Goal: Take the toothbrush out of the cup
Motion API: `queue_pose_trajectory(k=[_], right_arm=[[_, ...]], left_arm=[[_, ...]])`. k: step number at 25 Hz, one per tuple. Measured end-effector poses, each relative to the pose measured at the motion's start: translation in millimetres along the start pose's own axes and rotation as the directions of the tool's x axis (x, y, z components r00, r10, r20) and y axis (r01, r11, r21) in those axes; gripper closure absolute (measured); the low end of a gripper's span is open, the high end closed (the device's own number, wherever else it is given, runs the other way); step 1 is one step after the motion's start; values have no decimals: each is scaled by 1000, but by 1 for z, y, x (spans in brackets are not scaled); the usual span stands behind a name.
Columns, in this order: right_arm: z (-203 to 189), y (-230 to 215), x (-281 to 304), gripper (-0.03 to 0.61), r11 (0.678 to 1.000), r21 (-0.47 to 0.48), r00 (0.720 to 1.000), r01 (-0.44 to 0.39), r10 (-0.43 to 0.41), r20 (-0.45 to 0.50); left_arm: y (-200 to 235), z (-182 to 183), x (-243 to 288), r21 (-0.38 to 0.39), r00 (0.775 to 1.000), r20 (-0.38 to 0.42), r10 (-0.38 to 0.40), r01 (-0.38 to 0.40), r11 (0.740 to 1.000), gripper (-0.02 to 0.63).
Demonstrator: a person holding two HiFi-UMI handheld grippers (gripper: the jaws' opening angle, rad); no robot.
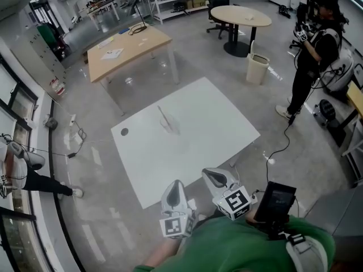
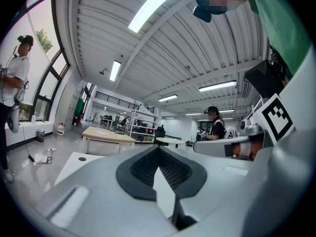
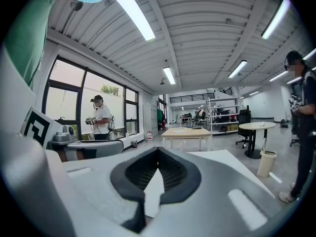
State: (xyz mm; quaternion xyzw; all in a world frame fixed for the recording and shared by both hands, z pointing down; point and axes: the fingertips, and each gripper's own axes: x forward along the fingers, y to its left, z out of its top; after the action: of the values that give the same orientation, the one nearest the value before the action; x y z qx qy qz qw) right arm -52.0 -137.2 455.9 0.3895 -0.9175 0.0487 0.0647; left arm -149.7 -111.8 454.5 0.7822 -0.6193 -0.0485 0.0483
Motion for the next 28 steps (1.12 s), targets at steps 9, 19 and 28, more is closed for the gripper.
queue_pose_trajectory(k=[9,19,28], right_arm=[[3,-33,36,575,998,27,998,-63,63,-2],[9,-90,78,575,986,56,988,-155,154,14],[7,-120,113,575,969,62,971,-238,239,5]], left_arm=[[10,-6,44,29,998,-18,61,-61,998,607],[9,-11,107,40,987,-41,152,-151,988,607],[11,-15,147,55,975,-56,213,-210,976,607]])
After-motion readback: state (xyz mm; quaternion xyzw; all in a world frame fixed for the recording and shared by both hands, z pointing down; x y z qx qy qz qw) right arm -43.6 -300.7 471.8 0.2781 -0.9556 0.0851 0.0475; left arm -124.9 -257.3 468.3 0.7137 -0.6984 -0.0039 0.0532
